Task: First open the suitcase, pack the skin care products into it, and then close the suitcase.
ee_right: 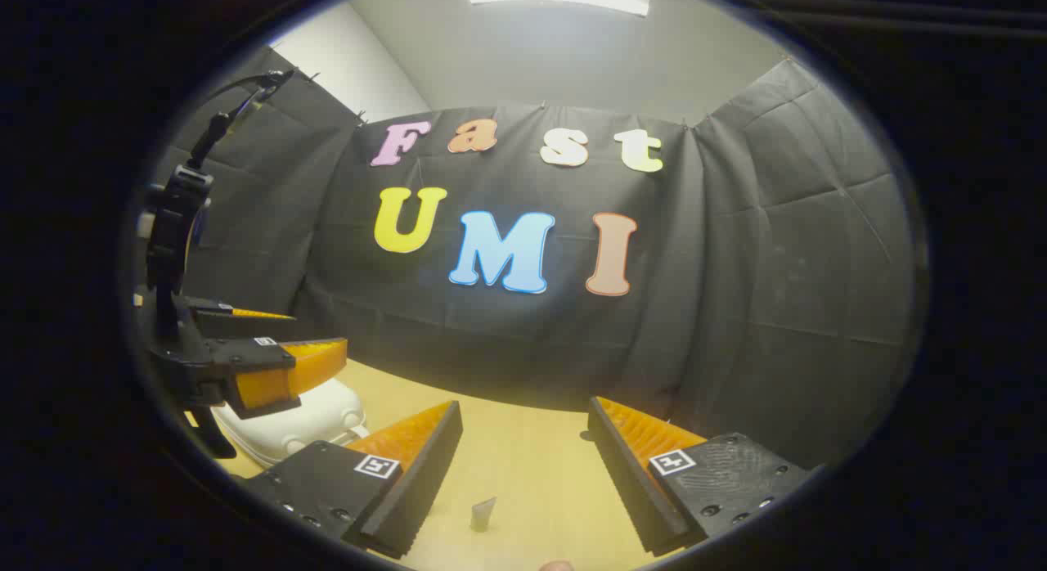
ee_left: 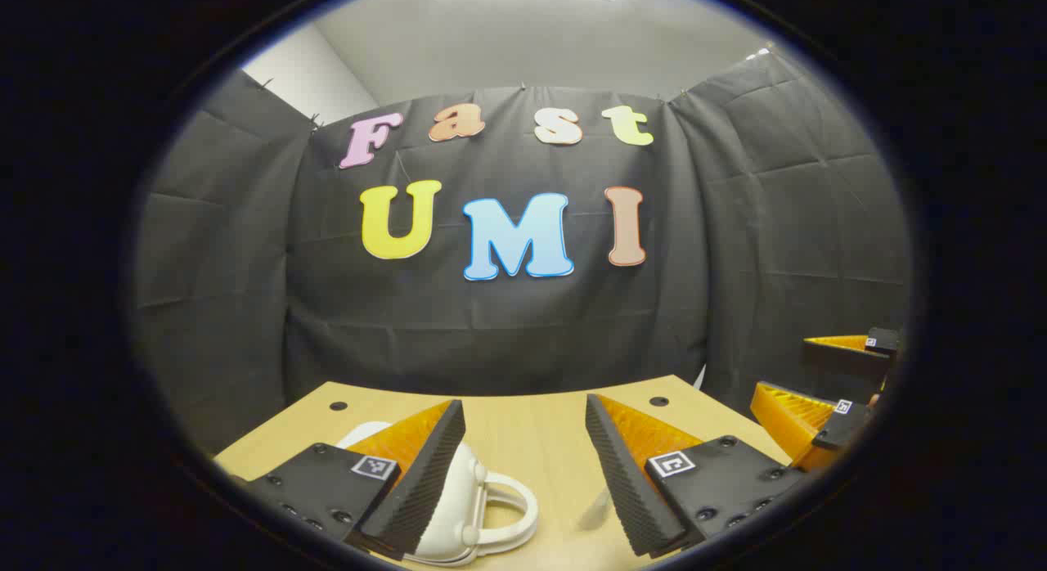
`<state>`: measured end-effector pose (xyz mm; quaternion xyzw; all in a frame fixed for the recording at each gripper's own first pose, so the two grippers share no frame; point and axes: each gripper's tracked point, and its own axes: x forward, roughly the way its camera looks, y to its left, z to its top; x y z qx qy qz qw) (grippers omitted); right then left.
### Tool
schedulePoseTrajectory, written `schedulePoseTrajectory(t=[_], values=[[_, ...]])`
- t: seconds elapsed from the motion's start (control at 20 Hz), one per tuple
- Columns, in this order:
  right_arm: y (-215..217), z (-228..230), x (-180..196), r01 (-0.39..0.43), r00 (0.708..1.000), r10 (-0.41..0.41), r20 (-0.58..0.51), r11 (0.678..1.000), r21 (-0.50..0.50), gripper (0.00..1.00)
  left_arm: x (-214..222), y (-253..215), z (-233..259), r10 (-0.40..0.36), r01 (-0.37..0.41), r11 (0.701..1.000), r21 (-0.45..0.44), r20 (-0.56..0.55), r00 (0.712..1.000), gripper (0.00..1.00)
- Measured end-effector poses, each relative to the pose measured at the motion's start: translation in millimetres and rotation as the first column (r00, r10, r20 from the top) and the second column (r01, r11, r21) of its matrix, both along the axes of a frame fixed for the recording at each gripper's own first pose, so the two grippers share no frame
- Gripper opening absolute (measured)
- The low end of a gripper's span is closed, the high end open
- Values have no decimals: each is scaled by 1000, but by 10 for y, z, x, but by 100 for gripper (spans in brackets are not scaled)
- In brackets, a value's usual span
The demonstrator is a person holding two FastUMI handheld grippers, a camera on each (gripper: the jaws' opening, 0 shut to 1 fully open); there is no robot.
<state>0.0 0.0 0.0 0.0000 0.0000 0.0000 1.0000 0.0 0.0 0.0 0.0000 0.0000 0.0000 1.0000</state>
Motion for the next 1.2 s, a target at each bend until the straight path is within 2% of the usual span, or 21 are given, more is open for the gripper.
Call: schedulePoseTrajectory(t=[0.35,0.8,1.0,1.2], values=[[41,80,16,-5,1000,5,-20,1000,27,94,-57,3,56,-16,16,1000,11,-11,1000,96],[109,181,6,22,1000,-22,-22,1000,9,94,-4,98,90,-55,54,998,-9,-11,998,96],[128,202,5,21,1000,-21,-17,1000,-8,94,171,124,-205,-80,78,997,-16,-106,991,96],[121,167,24,15,1000,-15,-22,1000,-5,94,439,67,-561,-141,136,990,-38,-250,958,96]])
